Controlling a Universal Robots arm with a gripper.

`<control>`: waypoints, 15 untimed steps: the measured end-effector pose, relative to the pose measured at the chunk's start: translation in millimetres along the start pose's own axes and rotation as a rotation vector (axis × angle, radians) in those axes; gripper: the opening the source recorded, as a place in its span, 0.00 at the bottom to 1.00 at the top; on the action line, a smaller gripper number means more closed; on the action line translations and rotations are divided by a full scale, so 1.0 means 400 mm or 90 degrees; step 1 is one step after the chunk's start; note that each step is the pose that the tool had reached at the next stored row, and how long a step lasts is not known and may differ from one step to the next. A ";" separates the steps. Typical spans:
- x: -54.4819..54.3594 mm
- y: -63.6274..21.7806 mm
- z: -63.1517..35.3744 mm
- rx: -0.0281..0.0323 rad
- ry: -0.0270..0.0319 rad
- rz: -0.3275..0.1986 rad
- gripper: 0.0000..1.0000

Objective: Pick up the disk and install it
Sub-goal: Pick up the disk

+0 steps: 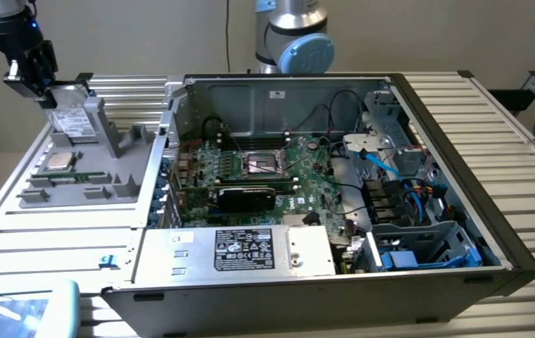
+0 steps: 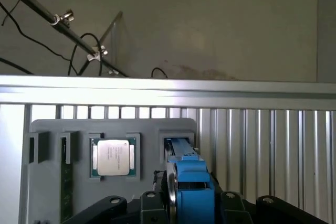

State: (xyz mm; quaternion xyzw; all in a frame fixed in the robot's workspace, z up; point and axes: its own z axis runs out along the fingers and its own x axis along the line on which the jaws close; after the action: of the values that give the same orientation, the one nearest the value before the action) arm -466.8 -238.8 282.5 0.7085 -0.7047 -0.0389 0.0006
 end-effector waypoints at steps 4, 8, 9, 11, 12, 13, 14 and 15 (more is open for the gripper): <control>0.000 0.000 0.000 0.0000 0.0000 0.000 0.38; -0.001 0.001 -0.027 0.0001 0.0004 0.000 0.38; -0.002 0.002 -0.028 0.0001 0.0006 0.000 0.38; -0.002 0.001 -0.029 0.0004 0.0008 0.000 0.38; -0.002 0.002 -0.029 0.0002 0.0010 0.000 0.38; -0.002 0.002 -0.030 0.0001 0.0011 0.000 0.38; -0.002 0.002 -0.030 0.0001 0.0011 0.000 0.38; -0.002 0.002 -0.030 0.0001 0.0011 0.000 0.38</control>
State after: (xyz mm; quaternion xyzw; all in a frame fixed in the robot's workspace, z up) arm -466.7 -238.8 294.4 0.7085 -0.7047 -0.0382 0.0011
